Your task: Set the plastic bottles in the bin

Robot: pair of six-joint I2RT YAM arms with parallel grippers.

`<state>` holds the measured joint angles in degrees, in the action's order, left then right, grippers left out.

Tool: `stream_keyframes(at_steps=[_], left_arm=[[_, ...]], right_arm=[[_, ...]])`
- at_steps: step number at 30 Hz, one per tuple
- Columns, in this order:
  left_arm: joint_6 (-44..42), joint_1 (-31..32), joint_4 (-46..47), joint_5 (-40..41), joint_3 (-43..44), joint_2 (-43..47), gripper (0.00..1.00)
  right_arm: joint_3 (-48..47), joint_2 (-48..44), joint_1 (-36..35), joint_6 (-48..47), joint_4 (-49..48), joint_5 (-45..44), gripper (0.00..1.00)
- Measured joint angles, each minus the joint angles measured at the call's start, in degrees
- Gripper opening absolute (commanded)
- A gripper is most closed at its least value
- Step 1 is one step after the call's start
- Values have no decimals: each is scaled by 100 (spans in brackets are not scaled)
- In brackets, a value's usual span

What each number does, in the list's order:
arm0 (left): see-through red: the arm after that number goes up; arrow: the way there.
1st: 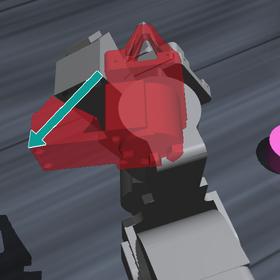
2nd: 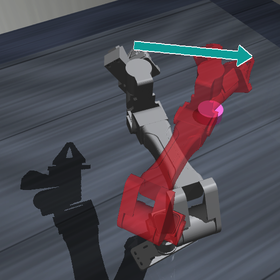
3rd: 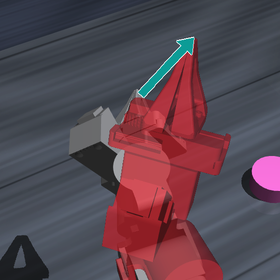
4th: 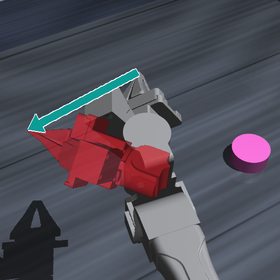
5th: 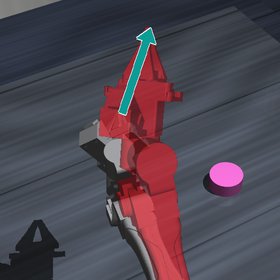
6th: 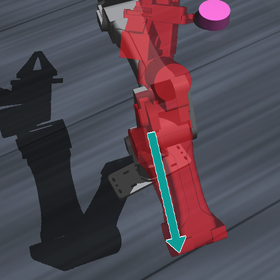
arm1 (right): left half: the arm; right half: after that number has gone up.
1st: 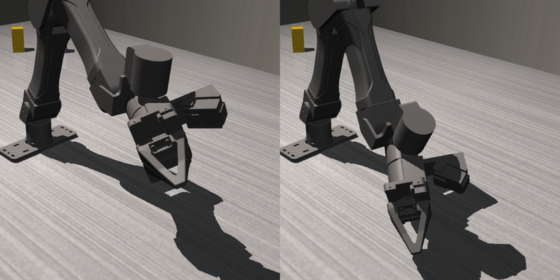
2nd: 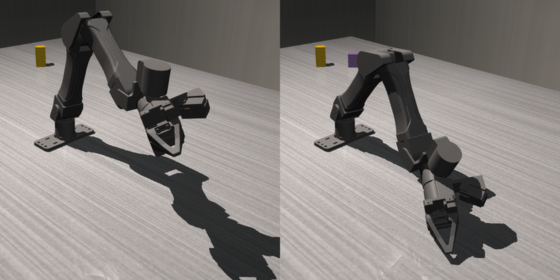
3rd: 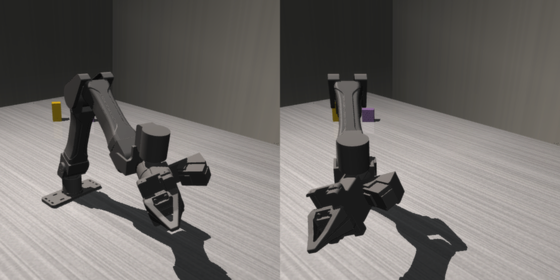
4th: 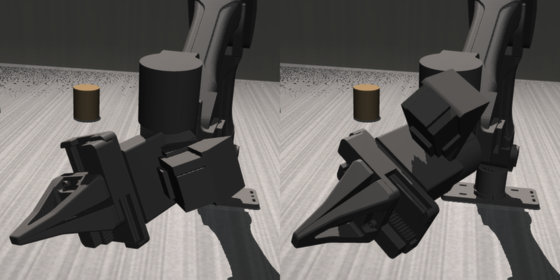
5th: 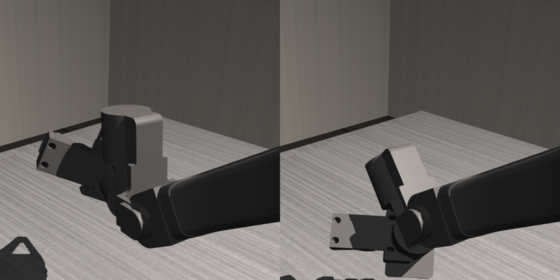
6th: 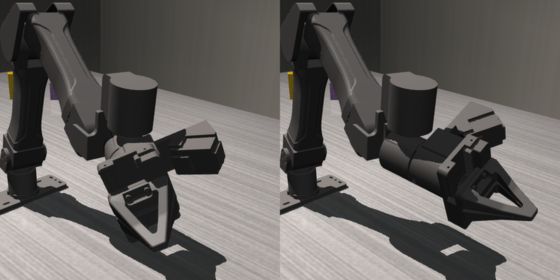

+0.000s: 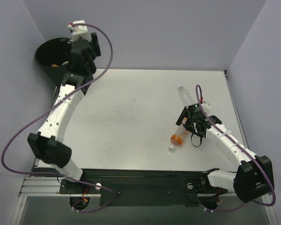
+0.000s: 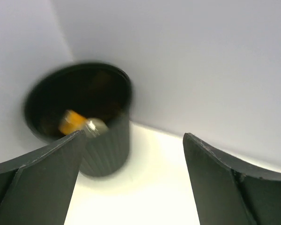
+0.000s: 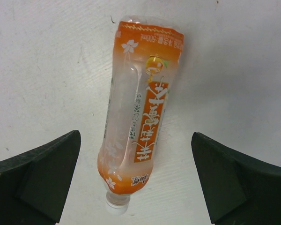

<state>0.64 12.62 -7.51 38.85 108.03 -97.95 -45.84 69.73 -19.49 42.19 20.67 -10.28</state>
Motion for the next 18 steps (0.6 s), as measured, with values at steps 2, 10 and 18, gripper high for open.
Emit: stream_keyframes(at_steps=[2, 10, 18], left_arm=[[-17, 732, -271, -70, -793, 765, 96], [1567, 1211, -411, -1349, -3773, 3193, 97], [3233, 1515, -542, -2717, -5547, 3519, 97]], right_arm=[[240, -146, 0, 96, -61, 2, 98], [1060, -396, -55, 577, -601, 52, 93], [1231, 203, -398, 688, -1423, 269, 73]])
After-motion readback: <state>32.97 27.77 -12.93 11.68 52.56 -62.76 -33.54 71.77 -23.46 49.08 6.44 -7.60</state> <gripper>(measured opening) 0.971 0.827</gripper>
